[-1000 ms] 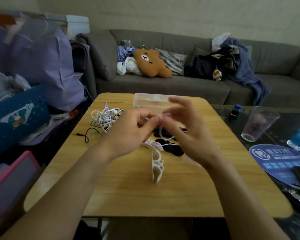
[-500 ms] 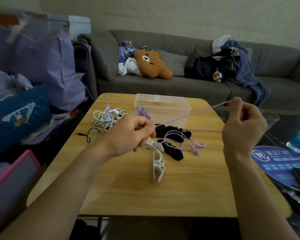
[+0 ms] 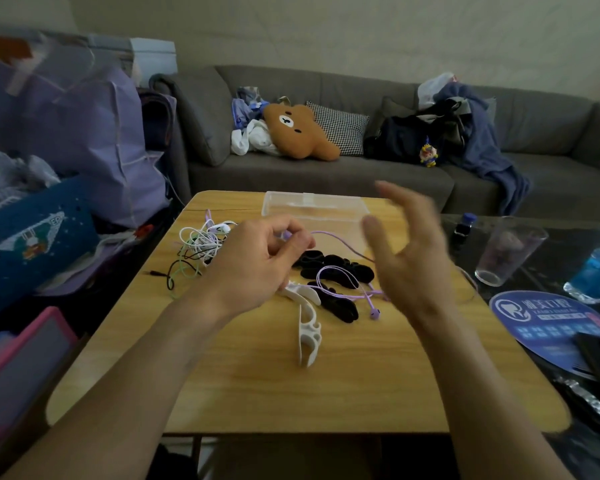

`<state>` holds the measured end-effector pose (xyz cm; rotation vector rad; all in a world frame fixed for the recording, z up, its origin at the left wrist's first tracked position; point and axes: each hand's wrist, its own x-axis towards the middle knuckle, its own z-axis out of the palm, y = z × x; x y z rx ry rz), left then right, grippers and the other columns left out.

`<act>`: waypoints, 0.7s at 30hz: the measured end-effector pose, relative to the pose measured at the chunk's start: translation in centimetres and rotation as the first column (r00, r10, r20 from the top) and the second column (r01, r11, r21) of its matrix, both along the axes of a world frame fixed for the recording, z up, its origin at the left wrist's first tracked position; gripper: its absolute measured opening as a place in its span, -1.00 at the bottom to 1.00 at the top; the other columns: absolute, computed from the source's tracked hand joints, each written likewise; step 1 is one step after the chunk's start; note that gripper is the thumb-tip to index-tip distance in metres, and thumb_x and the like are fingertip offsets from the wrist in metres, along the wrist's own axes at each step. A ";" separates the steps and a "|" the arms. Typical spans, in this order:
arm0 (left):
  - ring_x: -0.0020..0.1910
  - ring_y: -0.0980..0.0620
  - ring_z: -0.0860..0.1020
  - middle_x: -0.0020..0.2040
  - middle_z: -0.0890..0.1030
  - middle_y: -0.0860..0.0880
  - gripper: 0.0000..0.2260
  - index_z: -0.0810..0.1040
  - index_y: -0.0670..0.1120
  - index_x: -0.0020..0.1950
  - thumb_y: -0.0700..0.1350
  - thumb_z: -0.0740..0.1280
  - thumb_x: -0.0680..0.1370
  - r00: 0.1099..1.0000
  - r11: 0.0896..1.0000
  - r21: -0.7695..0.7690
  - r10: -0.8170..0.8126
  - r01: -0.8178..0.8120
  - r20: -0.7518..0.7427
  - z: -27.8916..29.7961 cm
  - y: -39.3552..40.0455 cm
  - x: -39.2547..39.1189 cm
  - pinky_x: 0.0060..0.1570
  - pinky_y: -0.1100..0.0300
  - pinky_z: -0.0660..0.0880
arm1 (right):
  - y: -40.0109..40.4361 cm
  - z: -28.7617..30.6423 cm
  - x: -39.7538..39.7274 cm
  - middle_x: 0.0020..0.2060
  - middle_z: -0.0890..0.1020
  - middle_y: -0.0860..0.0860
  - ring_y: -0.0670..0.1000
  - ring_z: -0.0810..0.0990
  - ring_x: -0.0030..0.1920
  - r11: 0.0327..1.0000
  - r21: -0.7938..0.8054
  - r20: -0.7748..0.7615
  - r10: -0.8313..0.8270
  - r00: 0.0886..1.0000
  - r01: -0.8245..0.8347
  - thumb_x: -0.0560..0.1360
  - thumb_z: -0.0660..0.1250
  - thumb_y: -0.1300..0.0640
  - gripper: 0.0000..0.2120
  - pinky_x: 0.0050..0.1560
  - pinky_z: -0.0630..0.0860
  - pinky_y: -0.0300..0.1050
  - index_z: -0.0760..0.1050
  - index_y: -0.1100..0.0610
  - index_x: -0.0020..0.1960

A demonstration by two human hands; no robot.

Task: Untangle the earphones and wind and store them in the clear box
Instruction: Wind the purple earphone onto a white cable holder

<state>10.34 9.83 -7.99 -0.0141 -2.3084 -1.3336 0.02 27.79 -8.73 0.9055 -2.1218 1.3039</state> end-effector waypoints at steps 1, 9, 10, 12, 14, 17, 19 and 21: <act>-0.60 0.06 0.34 -0.56 0.45 -0.01 -0.85 0.63 -0.06 0.00 -0.07 0.28 0.64 1.000 1.000 0.018 -0.010 0.011 -0.029 0.2 0.2 0.1 -0.55 0.16 0.27 | -0.6 0.1 0.9 0.13 0.60 -0.13 -0.15 0.56 0.19 0.980 0.050 0.054 0.190 0.980 -0.193 0.59 0.37 0.08 -0.66 0.24 0.47 -0.22 0.49 0.02 0.35; -0.48 0.16 0.51 -0.42 0.59 -0.03 -0.82 0.65 -0.09 -0.08 -0.04 0.32 0.61 0.999 0.997 -0.073 0.007 -0.004 0.046 0.0 -0.8 0.5 -0.43 0.31 0.45 | 0.1 1.4 -0.1 -0.52 0.41 -0.16 -0.12 0.28 -0.50 0.851 -0.515 0.242 0.256 0.936 -0.100 0.62 0.32 0.10 -0.87 -0.49 0.21 -0.17 0.61 0.08 -0.05; -0.44 0.16 0.53 -0.39 0.61 -0.02 -0.81 0.63 -0.09 -0.10 -0.03 0.31 0.61 0.996 0.995 -0.104 -0.001 0.010 0.091 -0.3 -0.9 0.3 -0.38 0.28 0.48 | 0.5 1.5 -0.3 -0.51 0.39 -0.15 -0.11 0.26 -0.50 0.804 -0.591 0.266 0.263 0.927 -0.058 0.62 0.32 0.12 -0.86 -0.51 0.18 -0.16 0.61 0.10 -0.06; -0.37 0.13 0.58 -0.35 0.63 0.00 -0.81 0.61 -0.10 -0.08 -0.03 0.29 0.63 0.981 0.985 -0.169 0.011 0.022 0.194 -0.8 -1.1 0.0 -0.29 0.30 0.50 | 1.0 1.4 -0.6 -0.50 0.38 -0.11 -0.11 0.26 -0.50 0.731 -0.681 0.314 0.231 0.921 0.049 0.64 0.29 0.14 -0.84 -0.53 0.19 -0.18 0.59 0.10 -0.08; -0.27 0.03 0.63 -0.32 0.67 -0.03 -0.79 0.59 -0.12 -0.07 -0.04 0.27 0.65 0.957 0.978 -0.205 0.031 0.030 0.287 -1.3 -1.5 -0.3 -0.12 0.19 0.56 | 1.9 1.5 -1.0 -0.48 0.37 -0.09 -0.12 0.28 -0.50 0.619 -0.769 0.357 0.205 0.911 0.162 0.65 0.26 0.13 -0.83 -0.52 0.23 -0.21 0.55 0.07 -0.09; -0.37 -0.12 0.61 -0.44 0.60 -0.07 -0.78 0.57 -0.16 -0.10 -0.08 0.25 0.66 0.972 0.996 -0.076 -0.018 0.037 0.233 -1.2 -1.7 -0.3 -0.14 -0.02 0.58 | 3.2 1.1 -2.2 -0.49 0.40 -0.10 -0.12 0.31 -0.50 0.625 -0.729 0.438 0.109 0.893 0.281 0.64 0.28 0.11 -0.83 -0.50 0.27 -0.21 0.55 0.06 -0.11; -0.54 -0.11 0.44 -0.54 0.48 -0.05 -0.78 0.56 -0.20 -0.08 -0.10 0.25 0.66 0.994 0.998 0.068 -0.005 -0.003 0.108 -0.7 -1.5 -0.3 -0.36 0.01 0.51 | 3.4 0.1 -2.9 -0.44 0.46 -0.08 -0.12 0.37 -0.45 0.731 -0.606 0.500 0.043 0.865 0.314 0.62 0.29 0.12 -0.85 -0.45 0.32 -0.21 0.59 0.08 -0.09; -0.60 -0.04 0.29 -0.55 0.37 -0.03 -0.77 0.57 -0.22 -0.05 -0.09 0.25 0.66 1.000 0.978 0.208 0.020 -0.024 0.024 -0.2 -1.3 -0.2 -0.54 0.10 0.38 | 3.1 -0.7 -3.3 -0.19 0.61 -0.01 -0.11 0.52 -0.25 0.835 -0.425 0.541 -0.075 0.837 0.350 0.59 0.34 0.11 -0.83 -0.26 0.46 -0.19 0.60 0.13 0.14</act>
